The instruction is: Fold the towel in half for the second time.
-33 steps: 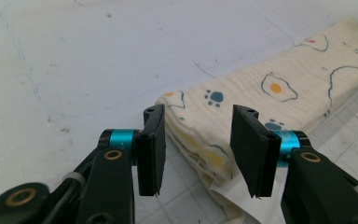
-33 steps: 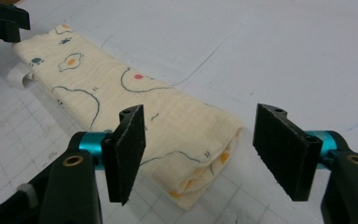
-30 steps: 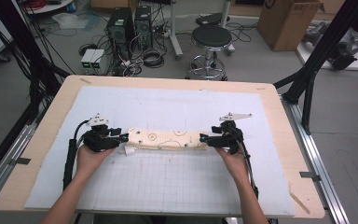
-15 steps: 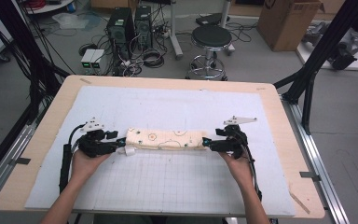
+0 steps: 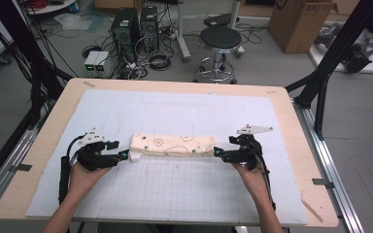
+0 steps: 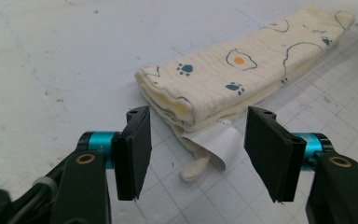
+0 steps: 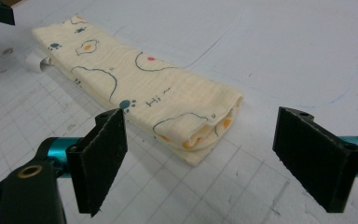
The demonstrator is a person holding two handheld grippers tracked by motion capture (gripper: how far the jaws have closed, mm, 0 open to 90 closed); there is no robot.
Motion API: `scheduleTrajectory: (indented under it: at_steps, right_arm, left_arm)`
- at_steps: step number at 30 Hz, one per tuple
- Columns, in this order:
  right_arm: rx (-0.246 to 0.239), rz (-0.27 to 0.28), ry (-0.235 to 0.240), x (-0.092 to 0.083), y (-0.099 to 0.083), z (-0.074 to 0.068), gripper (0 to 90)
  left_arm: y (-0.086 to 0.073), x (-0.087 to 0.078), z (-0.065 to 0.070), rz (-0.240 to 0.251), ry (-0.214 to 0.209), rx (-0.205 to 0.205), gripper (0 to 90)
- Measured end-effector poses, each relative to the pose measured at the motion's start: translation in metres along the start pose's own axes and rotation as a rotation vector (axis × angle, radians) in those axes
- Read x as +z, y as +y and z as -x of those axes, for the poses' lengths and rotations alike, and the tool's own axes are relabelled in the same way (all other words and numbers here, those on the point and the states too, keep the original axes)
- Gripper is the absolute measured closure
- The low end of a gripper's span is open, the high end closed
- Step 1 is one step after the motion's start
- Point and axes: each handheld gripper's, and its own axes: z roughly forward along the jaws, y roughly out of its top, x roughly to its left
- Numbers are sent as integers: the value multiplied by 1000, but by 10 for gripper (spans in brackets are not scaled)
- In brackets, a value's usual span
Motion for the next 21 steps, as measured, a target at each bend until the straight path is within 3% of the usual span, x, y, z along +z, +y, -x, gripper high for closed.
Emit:
scheduleTrajectory:
  at_steps: [10, 21]
  right_arm:
    - [-14, 7, -3, -10, -13, -5, 122]
    - [-28, 42, -20, -23, -31, -10, 121]
  left_arm:
    - [-8, -11, 6, 12, 0, -3, 304]
    - [-20, -21, 12, 8, 13, 12, 268]
